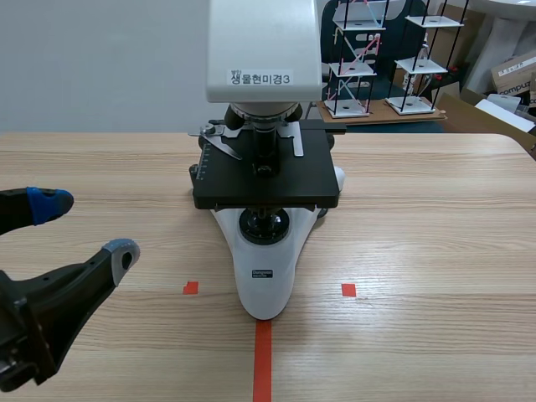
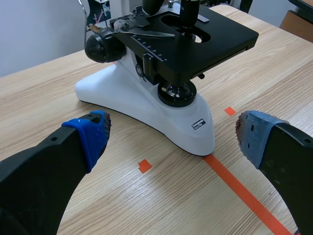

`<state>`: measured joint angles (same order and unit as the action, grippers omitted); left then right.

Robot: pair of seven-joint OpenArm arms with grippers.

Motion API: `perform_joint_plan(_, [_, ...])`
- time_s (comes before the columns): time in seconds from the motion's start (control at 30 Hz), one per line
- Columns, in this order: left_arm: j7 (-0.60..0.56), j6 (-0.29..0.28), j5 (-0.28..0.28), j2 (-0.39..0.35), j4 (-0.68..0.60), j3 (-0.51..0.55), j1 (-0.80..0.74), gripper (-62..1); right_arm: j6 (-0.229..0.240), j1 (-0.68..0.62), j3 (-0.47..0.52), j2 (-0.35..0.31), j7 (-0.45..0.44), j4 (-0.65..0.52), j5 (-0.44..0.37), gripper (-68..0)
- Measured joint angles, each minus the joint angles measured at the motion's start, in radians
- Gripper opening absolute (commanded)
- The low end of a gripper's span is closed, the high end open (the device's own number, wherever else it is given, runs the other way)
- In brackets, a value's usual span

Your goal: Point at the eyepiece

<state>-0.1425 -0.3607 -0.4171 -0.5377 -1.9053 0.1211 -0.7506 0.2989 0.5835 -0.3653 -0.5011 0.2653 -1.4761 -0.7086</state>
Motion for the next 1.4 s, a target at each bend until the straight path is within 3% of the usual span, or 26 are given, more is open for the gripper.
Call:
perform_joint_plan(0.37, [0.0,0.0,0.0,0.0,0.0,0.0,0.0,-6.9,0.006,-0.003,-0.006,0.006,0.005,-0.001,-0.021,-66.9])
perform_joint_plan(0.53, [0.0,0.0,0.0,0.0,0.0,0.0,0.0,-6.9,0.057,-0.003,-0.005,0.006,0.006,-0.001,-0.04,-66.9])
perform_joint_plan(1.4, [0.0,0.0,0.0,0.0,0.0,0.0,0.0,-6.9,0.053,-0.003,-0.005,0.008,0.006,-0.001,-0.04,-66.9])
